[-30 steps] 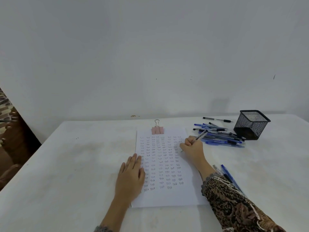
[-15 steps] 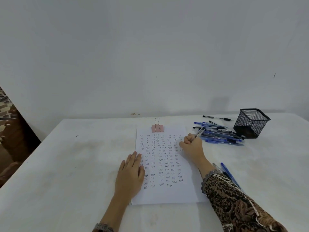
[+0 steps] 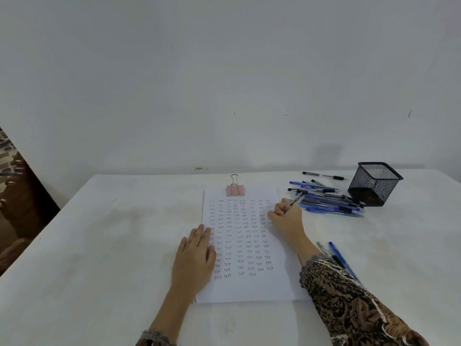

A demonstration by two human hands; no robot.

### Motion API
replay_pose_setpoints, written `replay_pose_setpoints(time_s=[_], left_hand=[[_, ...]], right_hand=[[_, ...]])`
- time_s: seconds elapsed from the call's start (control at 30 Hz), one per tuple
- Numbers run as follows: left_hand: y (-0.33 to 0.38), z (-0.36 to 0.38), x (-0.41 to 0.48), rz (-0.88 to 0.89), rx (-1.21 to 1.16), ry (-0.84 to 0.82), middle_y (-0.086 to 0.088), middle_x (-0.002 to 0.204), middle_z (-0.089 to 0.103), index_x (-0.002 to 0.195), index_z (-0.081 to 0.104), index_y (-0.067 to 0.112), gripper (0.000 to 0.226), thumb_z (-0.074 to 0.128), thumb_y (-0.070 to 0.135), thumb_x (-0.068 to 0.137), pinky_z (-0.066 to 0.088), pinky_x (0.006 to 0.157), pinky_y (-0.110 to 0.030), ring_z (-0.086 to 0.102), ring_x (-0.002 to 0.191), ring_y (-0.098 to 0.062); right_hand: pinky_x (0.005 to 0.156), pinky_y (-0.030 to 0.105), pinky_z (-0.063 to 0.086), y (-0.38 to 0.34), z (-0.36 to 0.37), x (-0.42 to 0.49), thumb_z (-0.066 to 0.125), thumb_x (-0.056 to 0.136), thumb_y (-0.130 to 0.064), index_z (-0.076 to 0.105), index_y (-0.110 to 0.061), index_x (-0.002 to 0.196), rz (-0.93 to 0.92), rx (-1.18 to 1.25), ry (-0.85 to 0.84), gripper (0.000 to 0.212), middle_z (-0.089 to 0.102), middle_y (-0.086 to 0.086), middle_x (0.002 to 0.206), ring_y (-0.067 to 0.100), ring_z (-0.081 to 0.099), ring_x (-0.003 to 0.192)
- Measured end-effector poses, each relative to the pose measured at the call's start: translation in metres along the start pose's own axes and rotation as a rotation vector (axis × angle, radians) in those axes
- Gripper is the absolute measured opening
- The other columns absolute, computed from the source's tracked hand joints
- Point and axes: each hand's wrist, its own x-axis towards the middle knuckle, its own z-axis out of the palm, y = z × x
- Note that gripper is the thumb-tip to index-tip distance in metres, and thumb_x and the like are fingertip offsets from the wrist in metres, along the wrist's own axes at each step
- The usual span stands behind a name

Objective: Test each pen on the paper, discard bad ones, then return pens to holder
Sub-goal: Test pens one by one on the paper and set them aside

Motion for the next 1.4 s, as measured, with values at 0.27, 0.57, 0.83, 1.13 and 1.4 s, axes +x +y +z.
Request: replay_pose_setpoints(time_s=[0.27, 0.57, 0.83, 1.13, 1.4], left_hand=[[0.000, 0.001, 0.000, 0.010, -0.004, 0.009, 0.002, 0.154, 0.016, 0.144, 0.024, 0.018, 0.087, -0.008, 0.051, 0.070, -0.004, 0.109, -0.022, 0.012, 0.143, -0.013], [0.001, -0.001, 0.000, -0.006, 0.010, 0.008, 0.002, 0.154, 0.017, 0.145, 0.023, 0.019, 0.088, -0.009, 0.051, 0.069, -0.004, 0.109, -0.022, 0.012, 0.143, -0.013], [0.002, -0.003, -0.001, -0.015, 0.030, -0.015, 0.003, 0.155, 0.013, 0.146, 0.019, 0.020, 0.092, -0.012, 0.052, 0.065, -0.005, 0.108, -0.021, 0.009, 0.143, -0.012], [0.004, -0.004, -0.001, -0.042, 0.030, -0.041, 0.005, 0.155, 0.012, 0.146, 0.018, 0.021, 0.095, -0.014, 0.053, 0.062, 0.000, 0.114, -0.026, 0.008, 0.143, -0.011], [0.004, -0.003, 0.000, -0.043, 0.042, -0.070, 0.005, 0.155, 0.011, 0.146, 0.016, 0.021, 0.097, -0.014, 0.054, 0.061, 0.001, 0.115, -0.027, 0.007, 0.143, -0.010]], right_hand=[[0.088, 0.010, 0.030, 0.005, -0.001, 0.001, 0.049, 0.071, 0.017, 0.023, -0.018, 0.052, 0.030, 0.032, 0.063, 0.048, 0.022, -0.005, 0.052, 0.007, 0.025, 0.054], [0.043, 0.020, 0.025, -0.006, -0.011, 0.006, 0.048, 0.096, -0.029, 0.037, -0.014, 0.054, 0.323, 0.381, 0.150, 0.045, 0.040, 0.000, 0.048, 0.010, 0.034, 0.040], [0.036, 0.018, 0.024, -0.043, -0.013, -0.023, 0.023, 0.098, -0.050, 0.044, -0.016, 0.085, 0.335, 0.615, 0.107, 0.042, 0.041, -0.005, 0.039, 0.008, 0.032, 0.031], [0.037, 0.016, 0.023, -0.059, -0.029, -0.067, 0.028, 0.103, -0.022, 0.054, -0.021, 0.102, 0.162, 0.780, 0.266, 0.026, 0.038, -0.009, 0.051, 0.004, 0.025, 0.038], [0.045, 0.024, 0.031, -0.050, -0.082, -0.082, 0.039, 0.099, -0.018, 0.059, -0.017, 0.105, 0.216, 0.228, 0.342, 0.021, 0.050, -0.001, 0.068, 0.011, 0.037, 0.048]])
